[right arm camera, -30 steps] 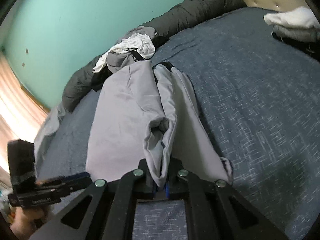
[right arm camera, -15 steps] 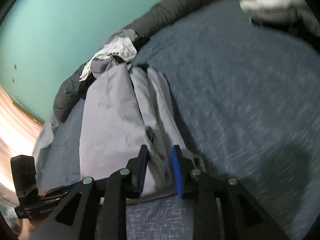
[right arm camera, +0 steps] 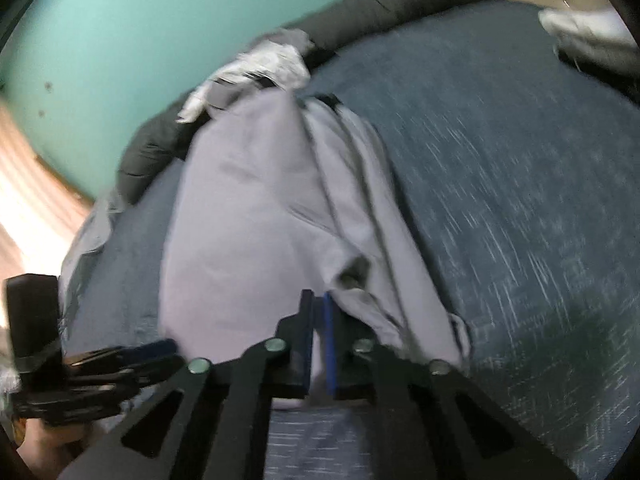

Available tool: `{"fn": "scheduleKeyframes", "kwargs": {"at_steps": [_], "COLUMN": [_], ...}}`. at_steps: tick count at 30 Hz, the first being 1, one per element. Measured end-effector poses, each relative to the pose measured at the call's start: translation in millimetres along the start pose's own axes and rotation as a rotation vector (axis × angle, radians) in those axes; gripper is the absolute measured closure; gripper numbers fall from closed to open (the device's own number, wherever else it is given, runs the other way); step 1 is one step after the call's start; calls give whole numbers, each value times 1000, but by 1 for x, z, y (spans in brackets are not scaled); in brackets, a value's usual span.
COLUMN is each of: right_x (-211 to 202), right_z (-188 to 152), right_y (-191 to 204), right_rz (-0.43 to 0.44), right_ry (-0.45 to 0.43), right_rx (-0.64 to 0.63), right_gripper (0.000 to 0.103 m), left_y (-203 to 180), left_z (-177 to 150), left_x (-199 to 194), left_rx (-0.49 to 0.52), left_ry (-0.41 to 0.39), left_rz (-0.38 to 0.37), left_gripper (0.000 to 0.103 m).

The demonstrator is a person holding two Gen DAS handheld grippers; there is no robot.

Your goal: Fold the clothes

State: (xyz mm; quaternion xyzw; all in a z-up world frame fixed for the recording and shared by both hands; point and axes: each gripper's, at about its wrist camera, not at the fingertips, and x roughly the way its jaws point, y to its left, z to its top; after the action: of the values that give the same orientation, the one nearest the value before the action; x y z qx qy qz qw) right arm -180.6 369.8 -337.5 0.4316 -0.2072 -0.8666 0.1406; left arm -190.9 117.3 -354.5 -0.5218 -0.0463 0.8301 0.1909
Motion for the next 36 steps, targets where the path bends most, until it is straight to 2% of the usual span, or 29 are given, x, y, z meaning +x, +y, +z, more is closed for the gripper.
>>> {"fn": "scheduleKeyframes", "kwargs": {"at_steps": [6,10,14,22,25,28,31,36], "right_x": [4,3,2,3,2,-11,-24,-43], "right_z": [-2,-5,-5,-1,0,3,6,12], "right_y": [-14,-17,-21,-23,-23,-29,-35,-44], "right_rz": [-55,-65,-55,-34,-32,-17,-2,30], "right_ry": [16,18,21,29,31,-7,-45,-95], "right_rx": [14,20,41,54,55,89,124,177], "right_gripper": [103,103,103,103,103,103,103,102], "left_y": [-1,18,31,44,44,38,38,33], "left_z": [0,2,2,-14,-16,-14,-12,-13], "left_x": [-16,-27,-17,7,13,13,3,5], "left_rx": [-7,-37,-115,-139,-127,-97,-134,-119], "left_ry": [-22,-49,-40,2,9,15,-5,-12], "left_rz": [-37,-11,-12,-56,-48,-25,-42,-31], "left_gripper": [63,63,63,63,63,63,64,64]}}
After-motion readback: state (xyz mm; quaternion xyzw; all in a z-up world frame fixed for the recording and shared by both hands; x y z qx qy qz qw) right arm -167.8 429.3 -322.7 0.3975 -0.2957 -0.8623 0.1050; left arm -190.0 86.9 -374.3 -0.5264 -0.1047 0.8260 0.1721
